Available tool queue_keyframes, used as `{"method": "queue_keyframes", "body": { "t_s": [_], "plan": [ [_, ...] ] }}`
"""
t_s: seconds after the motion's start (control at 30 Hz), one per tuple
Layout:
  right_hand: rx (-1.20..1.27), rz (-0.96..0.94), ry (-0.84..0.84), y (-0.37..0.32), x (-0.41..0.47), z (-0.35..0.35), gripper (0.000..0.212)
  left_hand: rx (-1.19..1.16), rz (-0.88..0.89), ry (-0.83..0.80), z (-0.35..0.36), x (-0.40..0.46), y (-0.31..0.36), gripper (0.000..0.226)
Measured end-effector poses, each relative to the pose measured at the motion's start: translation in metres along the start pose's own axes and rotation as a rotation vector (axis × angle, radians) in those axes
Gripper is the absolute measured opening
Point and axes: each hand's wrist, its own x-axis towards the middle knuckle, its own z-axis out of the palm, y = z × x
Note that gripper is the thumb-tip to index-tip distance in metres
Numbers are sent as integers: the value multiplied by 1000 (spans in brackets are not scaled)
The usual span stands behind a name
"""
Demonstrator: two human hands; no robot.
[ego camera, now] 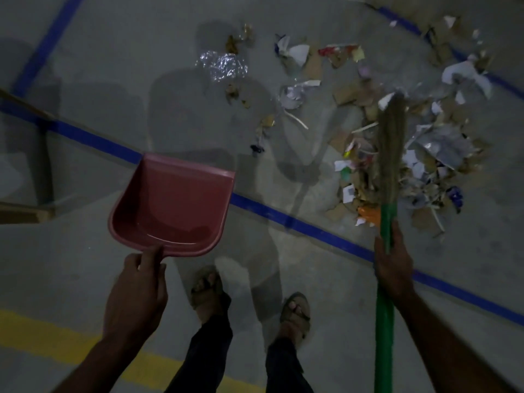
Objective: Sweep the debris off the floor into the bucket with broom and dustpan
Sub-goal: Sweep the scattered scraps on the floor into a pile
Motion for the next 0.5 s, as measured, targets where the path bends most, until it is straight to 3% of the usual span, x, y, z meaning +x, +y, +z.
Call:
{"method": "queue_keyframes", "body": {
  "t_s": [0.13, 0.23, 0.33, 0.43, 0.5],
  "plan": [
    [-46, -101, -125, 14, -52, -4, 56, -6, 17, 21, -19, 2, 6, 32],
    [-136, -140, -286, 14, -88, 24, 41, -31, 1, 39, -34, 10, 8, 35],
    [-316, -389, -414, 10, -107, 77, 53, 3, -14, 47, -39, 23, 2, 36],
    [-402, -465, -615, -31, -101, 122, 60, 50, -55, 25, -35, 33, -8, 38],
    [-388, -416, -672, -64, -75, 150, 59, 66, -66, 22, -31, 48, -11, 40]
  ]
}}
